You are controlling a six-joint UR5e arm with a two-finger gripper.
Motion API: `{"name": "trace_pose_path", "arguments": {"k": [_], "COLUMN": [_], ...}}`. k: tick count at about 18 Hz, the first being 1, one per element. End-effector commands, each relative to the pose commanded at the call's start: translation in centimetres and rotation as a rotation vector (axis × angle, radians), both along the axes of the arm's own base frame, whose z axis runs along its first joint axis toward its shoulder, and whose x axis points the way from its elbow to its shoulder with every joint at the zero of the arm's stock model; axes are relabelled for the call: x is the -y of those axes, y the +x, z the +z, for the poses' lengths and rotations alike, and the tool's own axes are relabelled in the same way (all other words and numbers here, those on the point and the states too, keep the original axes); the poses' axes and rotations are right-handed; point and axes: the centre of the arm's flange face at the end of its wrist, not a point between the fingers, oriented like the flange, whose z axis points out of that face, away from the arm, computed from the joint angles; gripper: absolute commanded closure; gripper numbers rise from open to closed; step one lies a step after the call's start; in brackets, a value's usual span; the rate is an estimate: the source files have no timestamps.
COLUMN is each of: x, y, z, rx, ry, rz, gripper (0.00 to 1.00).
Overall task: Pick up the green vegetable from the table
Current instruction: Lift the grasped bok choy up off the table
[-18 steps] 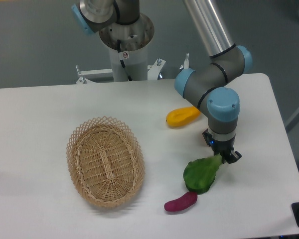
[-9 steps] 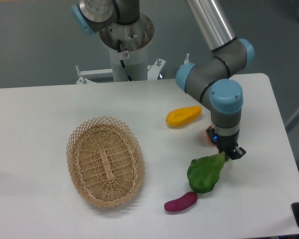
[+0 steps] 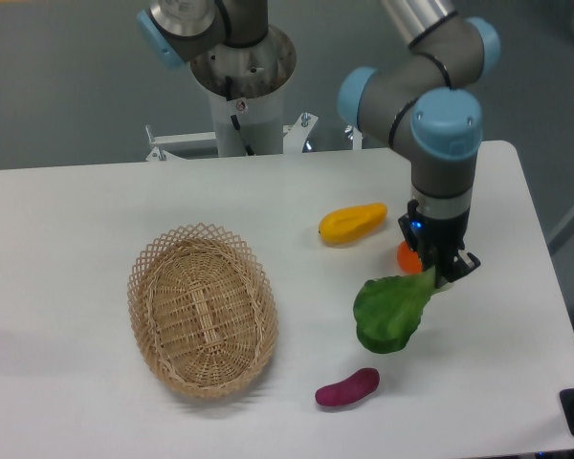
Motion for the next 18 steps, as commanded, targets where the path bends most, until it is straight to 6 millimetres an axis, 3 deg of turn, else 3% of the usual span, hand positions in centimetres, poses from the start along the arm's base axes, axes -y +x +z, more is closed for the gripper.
{"name": "trace_pose_path", "arguments": {"k": [4, 6, 18], "x": [-0.3, 0.6, 1.0], "y": [-0.4, -0.5, -0.5], "z": [2.6, 4.2, 4.6], "rx": [0.002, 0.017, 0.033], "ry": [0.079, 0.133, 0.136], "rz": [0.074, 0.093, 0.101], "gripper": [0.67, 0.67, 0.66]}}
